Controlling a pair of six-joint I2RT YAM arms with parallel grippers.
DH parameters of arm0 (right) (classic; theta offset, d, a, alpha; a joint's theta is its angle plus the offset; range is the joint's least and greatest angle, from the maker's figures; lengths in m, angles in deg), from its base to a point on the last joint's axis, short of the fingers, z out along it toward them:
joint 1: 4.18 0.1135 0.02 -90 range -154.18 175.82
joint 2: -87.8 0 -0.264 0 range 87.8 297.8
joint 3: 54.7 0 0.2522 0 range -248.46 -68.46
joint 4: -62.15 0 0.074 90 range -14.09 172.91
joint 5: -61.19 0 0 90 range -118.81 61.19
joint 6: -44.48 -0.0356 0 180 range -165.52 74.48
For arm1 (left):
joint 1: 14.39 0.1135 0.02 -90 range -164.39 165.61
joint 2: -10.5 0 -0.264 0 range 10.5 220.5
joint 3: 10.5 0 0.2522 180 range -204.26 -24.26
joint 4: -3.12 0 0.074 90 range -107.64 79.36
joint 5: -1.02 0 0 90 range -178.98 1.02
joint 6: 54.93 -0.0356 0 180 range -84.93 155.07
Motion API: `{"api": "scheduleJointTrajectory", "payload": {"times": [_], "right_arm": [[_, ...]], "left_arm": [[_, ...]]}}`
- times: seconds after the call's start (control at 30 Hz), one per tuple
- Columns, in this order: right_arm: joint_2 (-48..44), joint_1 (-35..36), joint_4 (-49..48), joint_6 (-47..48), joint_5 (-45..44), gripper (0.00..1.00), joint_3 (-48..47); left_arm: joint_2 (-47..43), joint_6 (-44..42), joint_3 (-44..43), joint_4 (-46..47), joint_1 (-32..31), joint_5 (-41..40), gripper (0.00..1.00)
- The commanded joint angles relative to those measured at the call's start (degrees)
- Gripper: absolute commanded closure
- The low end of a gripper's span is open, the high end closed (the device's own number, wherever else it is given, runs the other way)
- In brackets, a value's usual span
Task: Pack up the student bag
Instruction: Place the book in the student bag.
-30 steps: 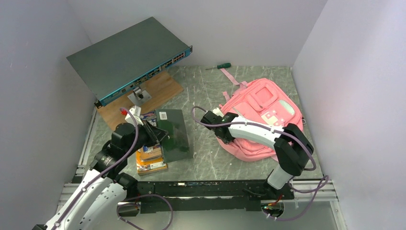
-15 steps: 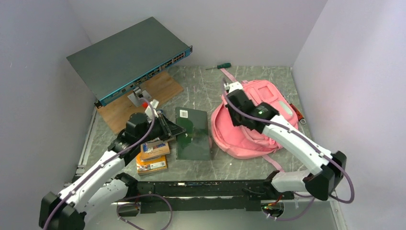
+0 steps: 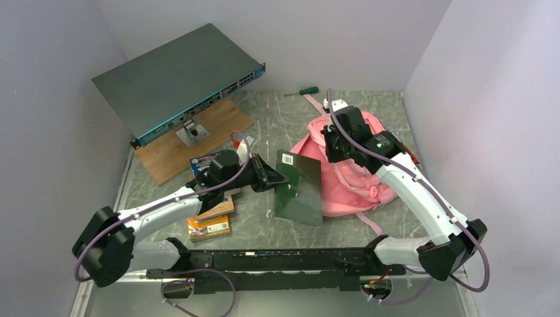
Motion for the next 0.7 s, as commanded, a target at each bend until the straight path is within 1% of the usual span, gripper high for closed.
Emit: {"api": "scheduleJointTrajectory", "payload": {"times": [0.0, 0.1, 0.17, 0.27, 0.3, 0.4, 0.47, 0.67], "right_arm": [[-1.39, -1.14, -4.19, -2.72, 4.46, 1.00, -6.35], [-1.29, -1.83, -3.28, -3.76, 6.94, 1.00, -8.63], [-1.28, -2.47, -2.79, -3.99, 8.65, 1.00, -10.42], [-1.10, -4.24, -2.53, -4.09, 13.19, 1.00, -12.09], [-0.70, -4.90, -2.16, -4.10, 14.81, 1.00, -12.82], [-0.62, -6.50, -0.83, -4.14, 17.96, 1.00, -14.42], [-1.09, -8.00, -0.77, -4.10, 20.08, 1.00, -14.40], [-0.27, -10.44, 0.25, -4.00, 26.05, 1.00, -16.42]], "left_arm": [[3.19, 8.29, -3.39, 12.96, -3.67, -9.66, 1.00], [7.33, 7.38, -6.03, 14.26, -4.99, -16.41, 1.00], [11.03, 6.34, -8.16, 16.68, -5.78, -18.93, 1.00], [17.08, 5.47, -9.68, 24.29, -7.58, -23.37, 1.00], [19.78, 5.70, -10.78, 25.01, -8.21, -24.98, 1.00], [25.67, 5.00, -14.75, 29.67, -10.10, -27.86, 1.00], [28.87, 4.44, -17.95, 30.12, -11.66, -30.37, 1.00], [37.51, 4.19, -26.13, 34.02, -13.51, -34.55, 1.00]]}}
